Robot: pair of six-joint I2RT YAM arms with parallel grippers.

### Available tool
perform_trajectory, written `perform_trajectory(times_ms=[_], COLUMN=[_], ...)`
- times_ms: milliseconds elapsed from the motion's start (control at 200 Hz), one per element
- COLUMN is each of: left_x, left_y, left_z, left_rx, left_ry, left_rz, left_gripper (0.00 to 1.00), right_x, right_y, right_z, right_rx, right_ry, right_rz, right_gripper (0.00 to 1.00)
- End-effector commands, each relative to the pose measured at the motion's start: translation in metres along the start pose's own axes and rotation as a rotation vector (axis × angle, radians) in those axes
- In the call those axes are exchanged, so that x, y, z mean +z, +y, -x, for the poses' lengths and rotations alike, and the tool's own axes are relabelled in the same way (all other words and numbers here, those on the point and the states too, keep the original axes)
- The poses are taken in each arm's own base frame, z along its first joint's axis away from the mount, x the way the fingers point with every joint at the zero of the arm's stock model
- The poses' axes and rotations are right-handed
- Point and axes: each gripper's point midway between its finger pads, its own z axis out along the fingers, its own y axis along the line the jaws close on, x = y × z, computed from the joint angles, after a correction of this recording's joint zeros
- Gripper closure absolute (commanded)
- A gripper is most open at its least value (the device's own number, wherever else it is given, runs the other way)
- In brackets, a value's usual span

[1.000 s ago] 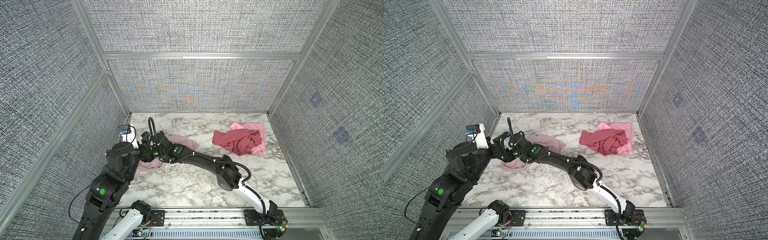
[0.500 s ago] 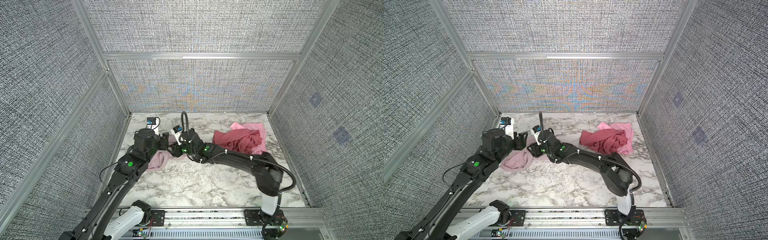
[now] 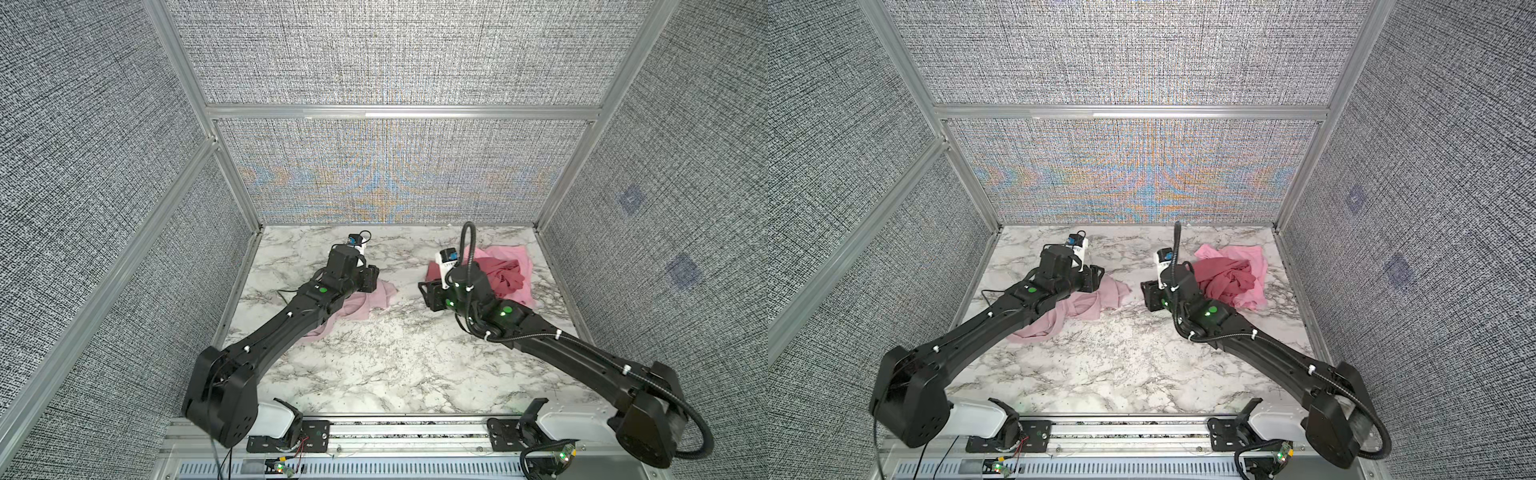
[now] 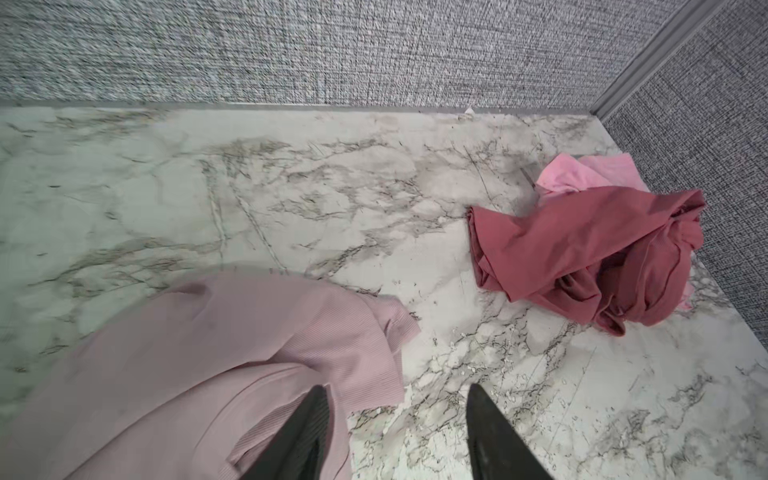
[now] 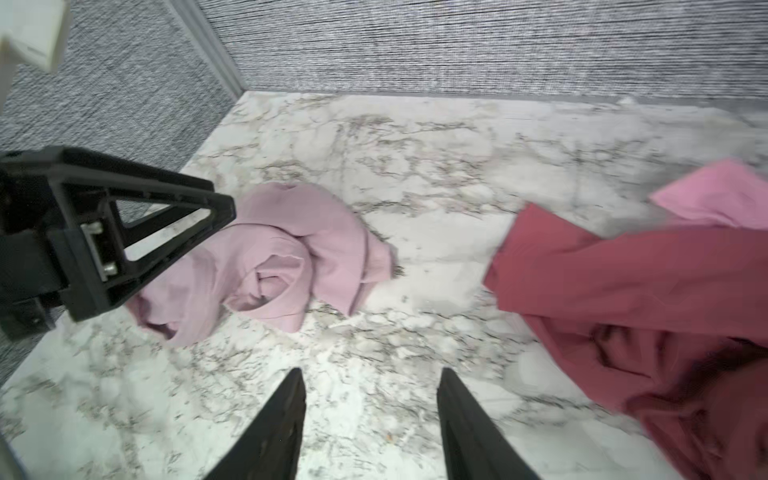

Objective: Pick out a specific cloth from the pile
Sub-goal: 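Release the lilac garment and withdraw the right gripper while the left gripper reaches in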

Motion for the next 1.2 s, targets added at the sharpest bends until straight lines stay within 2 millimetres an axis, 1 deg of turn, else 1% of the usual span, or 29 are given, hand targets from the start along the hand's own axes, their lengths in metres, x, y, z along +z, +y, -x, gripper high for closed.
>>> perform_trajectory(times_ms=[0, 70, 170, 315, 470, 705, 771, 781, 796, 901, 926, 1196], left_x=[0.021, 0.037, 0.059, 0.088, 0.108, 0.128, 0.130, 0.135, 0.137, 0.144, 0.144, 0.154], left_y=[-0.007, -0.009, -0.011, -0.014, -0.009, -0.007, -0.007, -0.004, -0.002, 0.002, 0.002, 0.007], left_z=[0.005, -0.003, -0.017, -0.038, -0.055, -0.075, -0.076, -0.083, -0.086, -0.095, -0.093, -0.105], left_rx=[-0.012, -0.016, -0.011, 0.006, 0.019, 0.040, 0.045, 0.045, 0.048, 0.057, 0.058, 0.069], left_ry=[-0.017, 0.022, 0.092, 0.178, 0.227, 0.289, 0.291, 0.308, 0.317, 0.342, 0.338, 0.369], left_rz=[-0.016, -0.013, -0.005, 0.004, 0.039, 0.058, 0.064, 0.073, 0.078, 0.102, 0.103, 0.118], left_gripper=[0.47, 0.48, 0.50, 0.52, 0.52, 0.51, 0.49, 0.49, 0.49, 0.49, 0.49, 0.49], right_x=[-0.009, -0.013, -0.015, -0.016, -0.017, -0.016, -0.015, -0.016, -0.016, -0.015, -0.015, -0.013], right_y=[-0.029, -0.040, -0.050, -0.055, -0.058, -0.061, -0.061, -0.061, -0.061, -0.062, -0.062, -0.063], right_z=[-0.013, -0.014, -0.018, -0.022, -0.024, -0.025, -0.025, -0.025, -0.025, -0.026, -0.026, -0.028], right_rx=[0.038, 0.061, 0.079, 0.089, 0.097, 0.108, 0.109, 0.109, 0.111, 0.114, 0.114, 0.120], right_ry=[0.018, 0.011, 0.018, 0.028, 0.025, 0.028, 0.029, 0.027, 0.026, 0.029, 0.029, 0.034], right_rz=[-0.068, -0.078, -0.083, -0.078, -0.076, -0.072, -0.073, -0.073, -0.074, -0.075, -0.074, -0.075], right_gripper=[0.47, 0.47, 0.47, 0.47, 0.47, 0.47, 0.47, 0.47, 0.47, 0.47, 0.47, 0.47])
